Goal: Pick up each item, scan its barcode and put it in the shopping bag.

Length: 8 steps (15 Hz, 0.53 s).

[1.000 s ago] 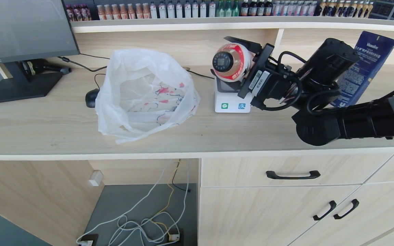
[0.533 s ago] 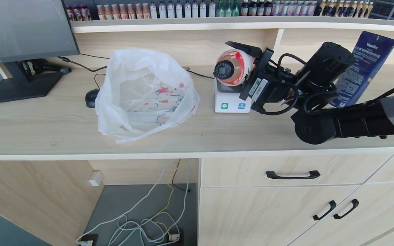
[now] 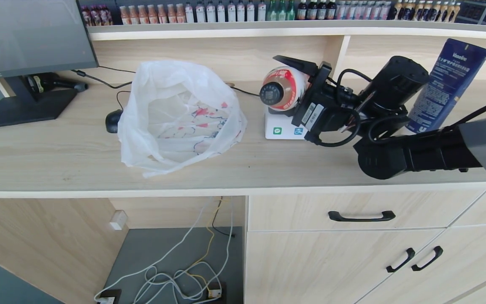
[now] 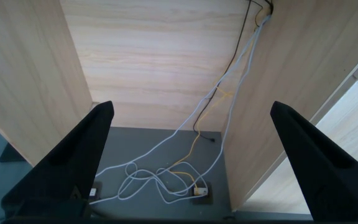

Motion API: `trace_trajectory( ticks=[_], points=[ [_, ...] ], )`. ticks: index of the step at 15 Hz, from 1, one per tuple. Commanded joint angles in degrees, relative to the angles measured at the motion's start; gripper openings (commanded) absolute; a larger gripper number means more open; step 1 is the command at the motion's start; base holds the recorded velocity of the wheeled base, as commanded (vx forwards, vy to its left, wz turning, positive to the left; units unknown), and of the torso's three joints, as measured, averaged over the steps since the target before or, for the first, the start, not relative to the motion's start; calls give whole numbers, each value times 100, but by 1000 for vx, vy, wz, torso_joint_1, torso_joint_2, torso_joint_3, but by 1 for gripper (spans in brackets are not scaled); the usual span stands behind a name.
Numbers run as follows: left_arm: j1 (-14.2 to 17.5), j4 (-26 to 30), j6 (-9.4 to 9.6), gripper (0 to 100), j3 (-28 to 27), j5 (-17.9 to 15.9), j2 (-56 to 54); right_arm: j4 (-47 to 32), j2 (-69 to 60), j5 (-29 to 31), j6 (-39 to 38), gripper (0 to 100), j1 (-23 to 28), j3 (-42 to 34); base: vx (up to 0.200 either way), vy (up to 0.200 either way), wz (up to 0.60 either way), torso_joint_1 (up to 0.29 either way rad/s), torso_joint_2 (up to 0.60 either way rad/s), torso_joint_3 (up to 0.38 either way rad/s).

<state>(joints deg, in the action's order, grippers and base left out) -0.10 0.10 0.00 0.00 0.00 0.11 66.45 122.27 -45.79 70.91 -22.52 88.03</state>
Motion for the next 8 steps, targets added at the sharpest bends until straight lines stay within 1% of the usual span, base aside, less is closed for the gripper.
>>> trace_trajectory(
  ticks=[1, 8],
  points=[
    [1, -1, 0, 100, 0, 0, -2, -1, 34, 0, 2, 0, 2, -5, 0, 0, 0, 0, 0, 0],
    [1, -1, 0, 100, 0, 0, -2, -1, 139, 0, 10, 0, 2, 4, 0, 0, 0, 0, 0, 0]
  ],
)
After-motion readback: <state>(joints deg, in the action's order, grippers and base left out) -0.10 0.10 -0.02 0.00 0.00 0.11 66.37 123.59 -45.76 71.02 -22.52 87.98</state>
